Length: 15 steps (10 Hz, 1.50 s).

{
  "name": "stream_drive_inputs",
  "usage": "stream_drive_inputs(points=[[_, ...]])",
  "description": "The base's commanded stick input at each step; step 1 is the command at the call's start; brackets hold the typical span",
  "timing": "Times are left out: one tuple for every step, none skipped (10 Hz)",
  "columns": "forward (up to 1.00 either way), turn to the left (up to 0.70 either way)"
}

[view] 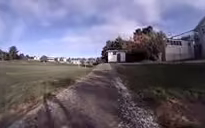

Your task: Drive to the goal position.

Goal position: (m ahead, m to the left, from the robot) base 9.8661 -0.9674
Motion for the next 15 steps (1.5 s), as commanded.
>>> stream_drive_inputs(points=[[0.7, 0.0], [0.7, 0.0], [0.7, 0.0], [0.7, 0.0], [0.7, 0.0], [0.7, 0.0], [0.7, 0.0], [0.7, 0.0], [0.7, 0.0], [0.7, 0.0], [0.7, 0.0], [0.7, 0.0], [0.7, 0.0], [0.7, 0.0], [0.7, 0.0]])
